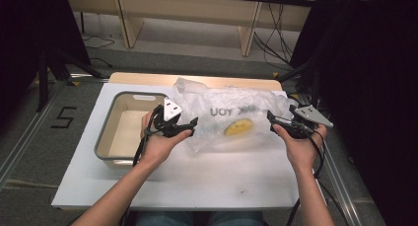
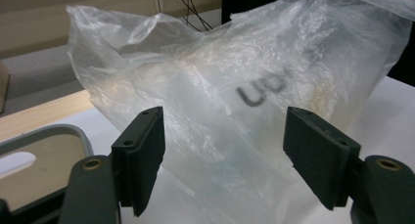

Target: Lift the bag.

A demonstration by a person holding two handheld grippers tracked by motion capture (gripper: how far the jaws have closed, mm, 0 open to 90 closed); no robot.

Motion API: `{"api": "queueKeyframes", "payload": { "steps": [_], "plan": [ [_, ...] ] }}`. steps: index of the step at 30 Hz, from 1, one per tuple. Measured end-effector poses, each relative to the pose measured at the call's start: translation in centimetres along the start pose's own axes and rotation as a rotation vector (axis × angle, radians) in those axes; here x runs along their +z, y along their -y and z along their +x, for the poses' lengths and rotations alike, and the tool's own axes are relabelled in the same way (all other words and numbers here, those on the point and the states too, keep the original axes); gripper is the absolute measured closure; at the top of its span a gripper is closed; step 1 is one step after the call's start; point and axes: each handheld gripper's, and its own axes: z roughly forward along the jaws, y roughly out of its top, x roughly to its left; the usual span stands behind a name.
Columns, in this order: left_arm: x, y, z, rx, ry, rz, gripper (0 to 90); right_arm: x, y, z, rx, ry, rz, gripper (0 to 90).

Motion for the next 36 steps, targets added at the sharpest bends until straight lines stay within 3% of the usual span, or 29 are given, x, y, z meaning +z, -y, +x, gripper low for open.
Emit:
{"api": "queueKeyframes", "payload": {
  "steps": [13, 20, 36],
  "plan": [
    [-0.6, 0.9, -0.8, 0.048, 0.025, 0.03, 30.4, -1.8, 0.8, -0.1, 0.006, -0.014, -0.01, 15.9],
    [-0.8, 1.6, -0.9, 0.048, 0.047, 0.051, 30.1, -2.3, 1.8, -0.2, -0.009, -0.029, 0.034, 15.9],
    [-2.1, 2.5, -0.7, 0.077, 0.087, 0.056, 28.7, -3.9, 3.3, -0.4, -0.015, -0.067, 0.073, 16.3]
  ]
}}
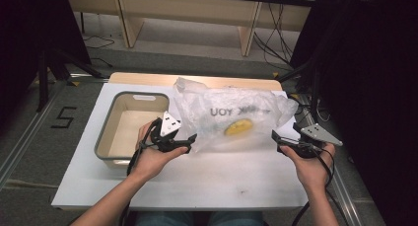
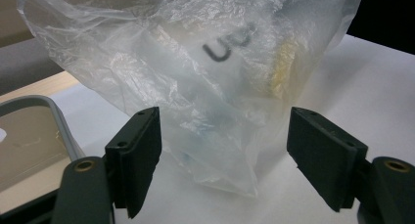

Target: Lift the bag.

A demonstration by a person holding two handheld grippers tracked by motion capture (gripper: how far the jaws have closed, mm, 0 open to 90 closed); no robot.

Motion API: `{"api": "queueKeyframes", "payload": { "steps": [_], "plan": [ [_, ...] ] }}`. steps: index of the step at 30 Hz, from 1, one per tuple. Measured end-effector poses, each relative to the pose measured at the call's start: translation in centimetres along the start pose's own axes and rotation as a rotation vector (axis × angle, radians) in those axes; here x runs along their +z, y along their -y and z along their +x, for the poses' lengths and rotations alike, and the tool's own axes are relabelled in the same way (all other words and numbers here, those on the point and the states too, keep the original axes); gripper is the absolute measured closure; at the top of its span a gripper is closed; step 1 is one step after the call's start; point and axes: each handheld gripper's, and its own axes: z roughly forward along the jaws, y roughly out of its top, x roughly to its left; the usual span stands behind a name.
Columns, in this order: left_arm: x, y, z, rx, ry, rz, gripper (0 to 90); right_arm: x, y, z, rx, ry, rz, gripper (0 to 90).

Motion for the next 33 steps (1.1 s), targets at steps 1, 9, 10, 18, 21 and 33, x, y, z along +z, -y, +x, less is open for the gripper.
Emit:
{"api": "queueKeyframes", "payload": {
  "steps": [1, 9, 10, 18, 21, 33],
  "plan": [
    [-0.1, 0.1, 0.0, -0.001, 0.0, 0.0, 28.7, -0.1, 0.2, 0.0, 0.0, -0.003, 0.007, 16.4],
    [-0.7, 0.6, 0.2, 0.003, 0.012, 0.022, 28.7, -0.1, 1.5, 0.4, -0.005, -0.03, 0.043, 16.4],
    [-0.8, 0.6, 0.2, 0.006, 0.014, 0.026, 28.7, -0.2, 1.7, 0.5, -0.005, -0.033, 0.048, 16.4],
    [-1.3, 0.9, 0.1, 0.019, 0.038, 0.033, 28.5, -0.6, 2.3, 0.4, -0.001, -0.043, 0.054, 16.4],
    [-1.5, 1.1, 0.1, 0.026, 0.047, 0.036, 28.2, -0.8, 2.5, 0.4, 0.001, -0.047, 0.056, 16.4],
    [-2.5, 2.3, 0.2, 0.041, 0.053, 0.052, 26.7, -1.3, 4.2, 0.4, -0.005, -0.074, 0.104, 16.5]
  ]
}}
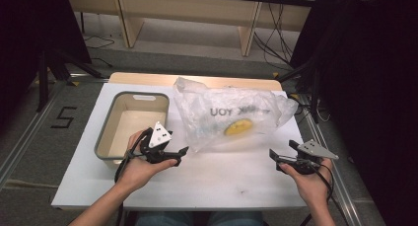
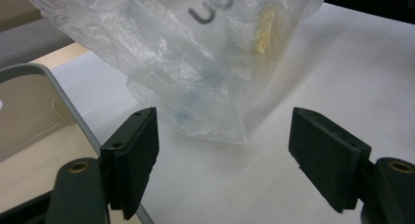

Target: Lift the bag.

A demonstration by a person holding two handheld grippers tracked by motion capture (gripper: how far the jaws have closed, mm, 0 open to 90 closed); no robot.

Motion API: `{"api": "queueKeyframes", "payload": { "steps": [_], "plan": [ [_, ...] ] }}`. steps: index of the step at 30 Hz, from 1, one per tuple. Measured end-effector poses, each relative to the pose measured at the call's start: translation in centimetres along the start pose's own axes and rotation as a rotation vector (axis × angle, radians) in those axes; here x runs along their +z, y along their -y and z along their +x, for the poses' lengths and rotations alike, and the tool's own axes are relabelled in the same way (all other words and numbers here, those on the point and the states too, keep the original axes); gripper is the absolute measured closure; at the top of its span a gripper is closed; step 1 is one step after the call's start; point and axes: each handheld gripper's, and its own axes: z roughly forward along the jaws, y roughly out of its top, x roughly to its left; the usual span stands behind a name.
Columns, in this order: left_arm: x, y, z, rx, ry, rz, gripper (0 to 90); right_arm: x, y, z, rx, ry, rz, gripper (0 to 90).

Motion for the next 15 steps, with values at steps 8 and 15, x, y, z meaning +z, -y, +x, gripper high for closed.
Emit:
{"api": "queueKeyframes", "payload": {
  "steps": [8, 15],
  "plan": [
    [-0.5, 0.9, 0.0, 0.02, 0.002, 0.01, 24.8, -0.6, 0.8, 0.0, 0.004, -0.021, 0.017, 17.0],
    [-1.2, 1.4, 0.3, 0.026, -0.003, 0.007, 23.4, -0.8, 1.4, -0.1, 0.006, -0.036, 0.032, 17.1]
  ]
}}
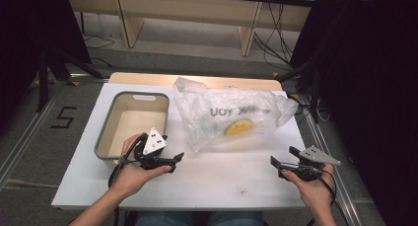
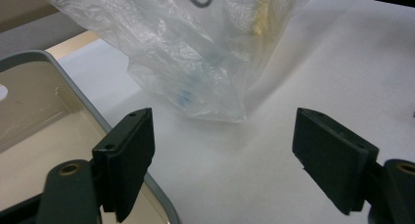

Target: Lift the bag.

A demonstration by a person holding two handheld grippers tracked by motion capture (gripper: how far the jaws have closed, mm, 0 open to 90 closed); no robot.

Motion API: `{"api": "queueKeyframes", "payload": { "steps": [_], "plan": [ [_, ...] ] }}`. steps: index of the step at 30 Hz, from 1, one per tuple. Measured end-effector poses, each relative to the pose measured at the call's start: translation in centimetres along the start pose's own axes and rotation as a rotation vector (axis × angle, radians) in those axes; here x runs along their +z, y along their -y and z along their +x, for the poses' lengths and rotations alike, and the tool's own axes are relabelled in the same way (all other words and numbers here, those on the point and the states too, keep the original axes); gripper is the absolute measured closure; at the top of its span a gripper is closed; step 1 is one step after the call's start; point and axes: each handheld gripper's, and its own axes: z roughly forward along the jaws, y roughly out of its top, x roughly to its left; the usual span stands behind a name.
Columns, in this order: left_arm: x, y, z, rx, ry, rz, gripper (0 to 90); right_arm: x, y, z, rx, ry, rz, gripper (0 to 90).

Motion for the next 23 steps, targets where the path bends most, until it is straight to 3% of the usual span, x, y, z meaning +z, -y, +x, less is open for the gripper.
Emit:
{"api": "queueKeyframes", "payload": {
  "steps": [8, 23],
  "plan": [
    [-0.4, 0.8, 0.0, -0.019, 0.014, 0.006, 23.1, 0.0, 0.6, 0.2, -0.003, -0.017, 0.018, 17.5],
    [0.3, 1.4, -1.0, 0.011, 0.037, 0.015, 21.7, 0.1, 0.9, 0.3, -0.001, -0.027, 0.021, 17.9]
  ]
}}
